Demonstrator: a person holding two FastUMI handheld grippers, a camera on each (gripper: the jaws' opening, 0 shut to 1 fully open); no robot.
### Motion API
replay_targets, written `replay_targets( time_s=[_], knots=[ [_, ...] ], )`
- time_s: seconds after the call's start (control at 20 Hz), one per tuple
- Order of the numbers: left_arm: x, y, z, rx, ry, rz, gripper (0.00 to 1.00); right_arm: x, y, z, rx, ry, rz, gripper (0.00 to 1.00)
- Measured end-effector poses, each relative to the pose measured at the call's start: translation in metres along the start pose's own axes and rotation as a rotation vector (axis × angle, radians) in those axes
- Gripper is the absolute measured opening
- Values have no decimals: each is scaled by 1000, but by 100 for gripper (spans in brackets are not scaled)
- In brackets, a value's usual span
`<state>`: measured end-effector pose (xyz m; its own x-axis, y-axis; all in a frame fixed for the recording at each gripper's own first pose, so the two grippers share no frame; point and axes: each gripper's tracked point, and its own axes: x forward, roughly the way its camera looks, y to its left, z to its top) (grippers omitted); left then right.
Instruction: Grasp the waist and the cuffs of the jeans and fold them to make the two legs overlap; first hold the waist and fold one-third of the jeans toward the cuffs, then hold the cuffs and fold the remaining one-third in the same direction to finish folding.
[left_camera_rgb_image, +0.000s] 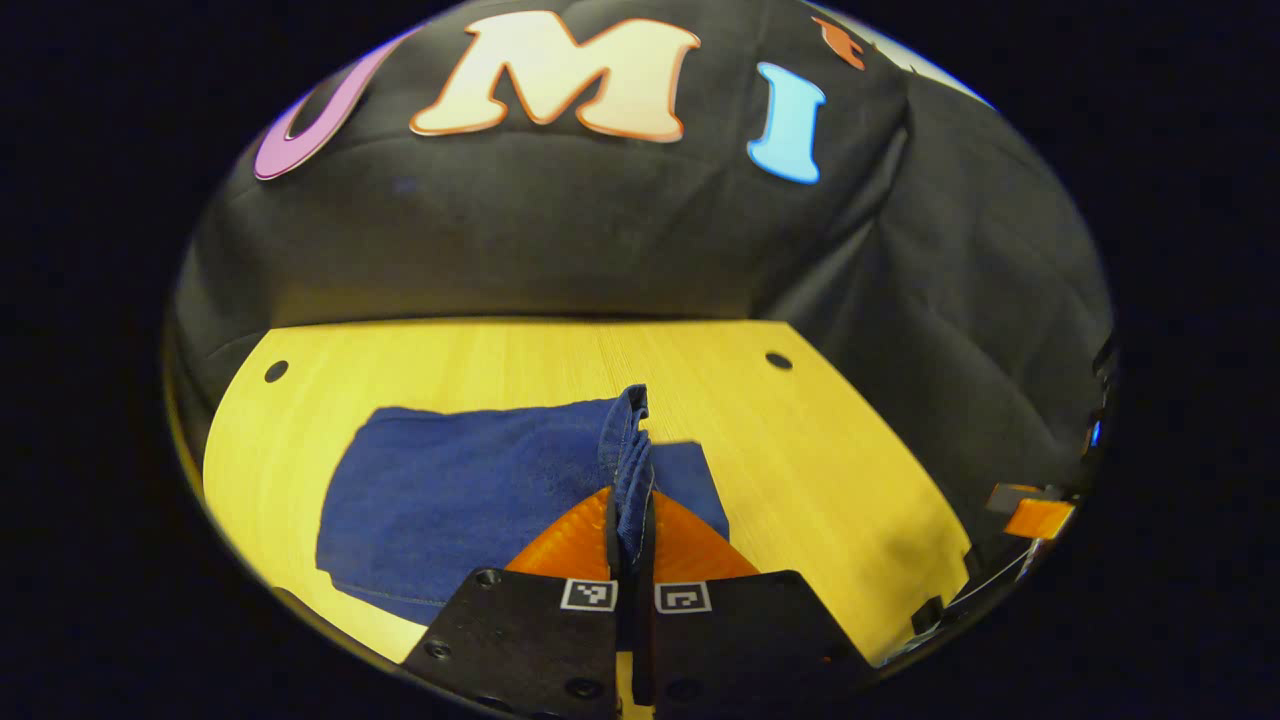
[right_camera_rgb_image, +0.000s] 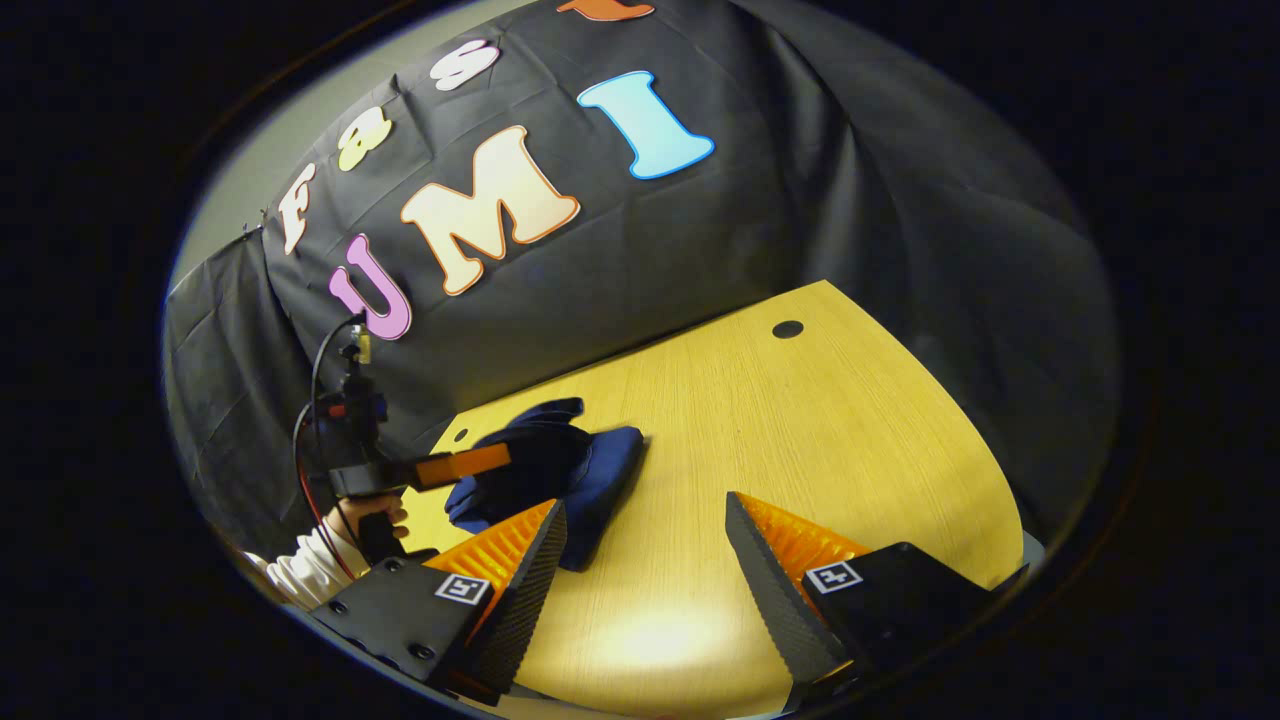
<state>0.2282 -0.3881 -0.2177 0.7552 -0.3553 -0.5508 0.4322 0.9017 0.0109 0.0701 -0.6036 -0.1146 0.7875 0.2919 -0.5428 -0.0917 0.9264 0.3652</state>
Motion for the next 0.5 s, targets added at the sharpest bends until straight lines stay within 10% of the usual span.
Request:
replay_targets(
  time_s=[0.25,0.45,0.5],
  knots=[
    [17,-7,-57,68,102,45,10,-1,3,-6,-18,-4,5,99],
    [-24,-1,-36,16,17,112,100,7,19,2,-1,-47,7,98],
    [-39,2,-31,-1,-6,121,98,9,24,5,-3,-67,7,98]
  ],
)
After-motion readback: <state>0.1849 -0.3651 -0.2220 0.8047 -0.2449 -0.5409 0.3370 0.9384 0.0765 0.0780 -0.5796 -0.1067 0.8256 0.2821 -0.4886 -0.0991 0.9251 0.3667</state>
